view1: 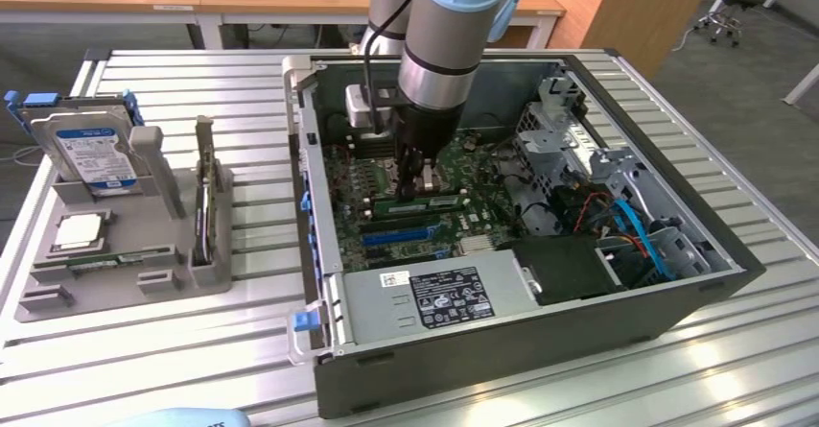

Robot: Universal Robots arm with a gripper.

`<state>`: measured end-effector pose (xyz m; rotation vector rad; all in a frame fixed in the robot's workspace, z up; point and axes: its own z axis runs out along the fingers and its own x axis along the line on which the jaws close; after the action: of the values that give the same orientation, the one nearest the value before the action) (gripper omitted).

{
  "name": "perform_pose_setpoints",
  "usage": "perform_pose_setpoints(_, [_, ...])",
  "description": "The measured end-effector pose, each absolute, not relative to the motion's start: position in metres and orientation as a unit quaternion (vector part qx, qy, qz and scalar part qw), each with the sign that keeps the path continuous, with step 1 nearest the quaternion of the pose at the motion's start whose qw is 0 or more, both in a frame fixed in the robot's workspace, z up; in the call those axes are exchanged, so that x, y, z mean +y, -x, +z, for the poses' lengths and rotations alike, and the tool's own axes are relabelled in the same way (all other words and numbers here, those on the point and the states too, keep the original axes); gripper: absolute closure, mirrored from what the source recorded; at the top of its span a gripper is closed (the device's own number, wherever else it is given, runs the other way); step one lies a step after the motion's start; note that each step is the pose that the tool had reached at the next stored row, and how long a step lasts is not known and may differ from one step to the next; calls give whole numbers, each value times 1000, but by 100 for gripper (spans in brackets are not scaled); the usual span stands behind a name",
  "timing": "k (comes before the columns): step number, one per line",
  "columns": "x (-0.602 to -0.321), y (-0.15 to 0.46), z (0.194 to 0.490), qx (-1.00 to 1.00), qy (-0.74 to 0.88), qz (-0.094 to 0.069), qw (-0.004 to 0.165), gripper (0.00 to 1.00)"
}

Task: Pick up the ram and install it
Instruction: 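Press down the ram until it locks into place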

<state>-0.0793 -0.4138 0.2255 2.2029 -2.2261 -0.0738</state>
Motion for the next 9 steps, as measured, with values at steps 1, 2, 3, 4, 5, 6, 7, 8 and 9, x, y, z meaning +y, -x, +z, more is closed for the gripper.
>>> perform_pose_setpoints(1, [-414, 79, 226, -711, -703, -24, 5, 90])
perform_pose_setpoints(2, [-414, 79, 225, -711, -703, -24, 4, 90])
perform_pose_setpoints(3, [-414, 79, 225, -711, -703, -24, 4, 90])
perform_pose_setpoints(4, [-414, 79, 225, -711, -703, -24, 4, 90])
perform_pose_setpoints(5, [-414, 79, 225, -711, -703, -24, 4, 90])
perform_pose_setpoints(6, [-414, 79, 225, -711, -703, -24, 4, 90])
perform_pose_setpoints(7, [-414, 79, 225, -711, -703, -24, 4, 90])
perform_pose_setpoints(8, [-414, 79, 225, -711, -703, -24, 4, 90])
perform_pose_setpoints(9, [-414, 79, 225, -711, -703, -24, 4, 90])
